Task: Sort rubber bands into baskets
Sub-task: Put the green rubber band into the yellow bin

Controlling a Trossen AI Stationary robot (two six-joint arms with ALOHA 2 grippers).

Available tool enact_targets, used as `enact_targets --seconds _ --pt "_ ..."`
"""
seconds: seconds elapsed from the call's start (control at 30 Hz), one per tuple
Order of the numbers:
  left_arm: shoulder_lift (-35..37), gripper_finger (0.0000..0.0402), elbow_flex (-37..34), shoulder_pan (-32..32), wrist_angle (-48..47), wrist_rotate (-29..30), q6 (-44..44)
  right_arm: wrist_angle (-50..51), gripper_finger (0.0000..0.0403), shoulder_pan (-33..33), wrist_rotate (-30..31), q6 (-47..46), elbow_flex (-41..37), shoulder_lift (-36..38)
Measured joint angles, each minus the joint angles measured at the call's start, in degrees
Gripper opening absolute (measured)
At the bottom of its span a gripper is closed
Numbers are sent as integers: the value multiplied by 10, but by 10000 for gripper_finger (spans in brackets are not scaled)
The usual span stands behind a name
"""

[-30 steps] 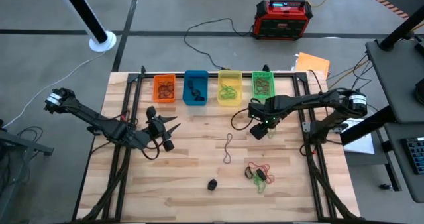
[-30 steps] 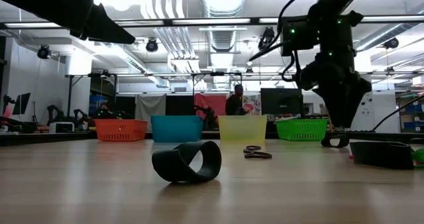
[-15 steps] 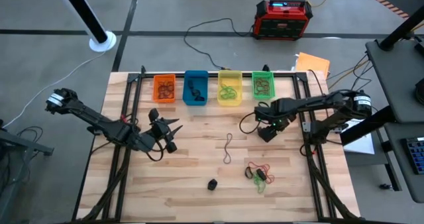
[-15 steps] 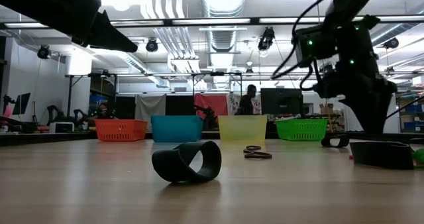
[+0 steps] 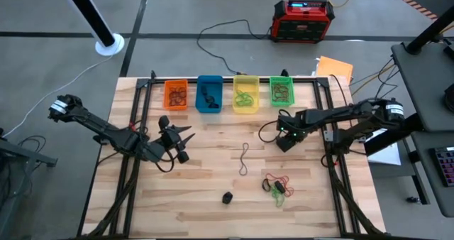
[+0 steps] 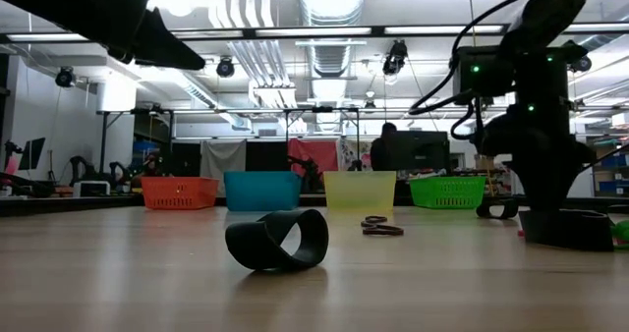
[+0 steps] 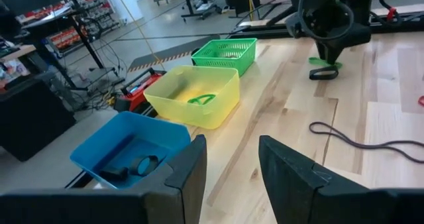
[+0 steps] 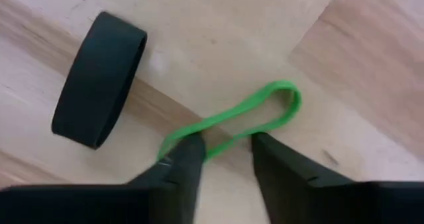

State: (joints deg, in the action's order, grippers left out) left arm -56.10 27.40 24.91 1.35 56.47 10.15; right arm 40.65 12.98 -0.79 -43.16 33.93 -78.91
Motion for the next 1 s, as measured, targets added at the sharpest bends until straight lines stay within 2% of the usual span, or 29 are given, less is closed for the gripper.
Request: enact_targets --seconds 0.13,0.17,0.3,0.43,0.53,0.73,0.87,1.0 --pt "0 123 3 0 5 15 0 -7 33 0 13 30 4 2" --pt "0 123 3 0 9 15 0 -7 23 0 16 39 7 5" --pt "0 123 9 0 29 14 -3 -3 11 0 31 63 20 29" --pt "-1 123 26 0 30 7 -7 -22 9 -3 85 100 54 76" --pt "-2 123 37 0 31 -25 -25 -43 9 -4 118 135 69 101" --pt "-8 123 39 0 75 -89 -71 -263 9 -7 132 262 70 129" --pt "-7 123 39 0 79 -89 -82 -429 9 -6 130 335 70 119" --pt "-4 123 39 -1 79 -61 -98 -559 9 1 130 402 70 94"
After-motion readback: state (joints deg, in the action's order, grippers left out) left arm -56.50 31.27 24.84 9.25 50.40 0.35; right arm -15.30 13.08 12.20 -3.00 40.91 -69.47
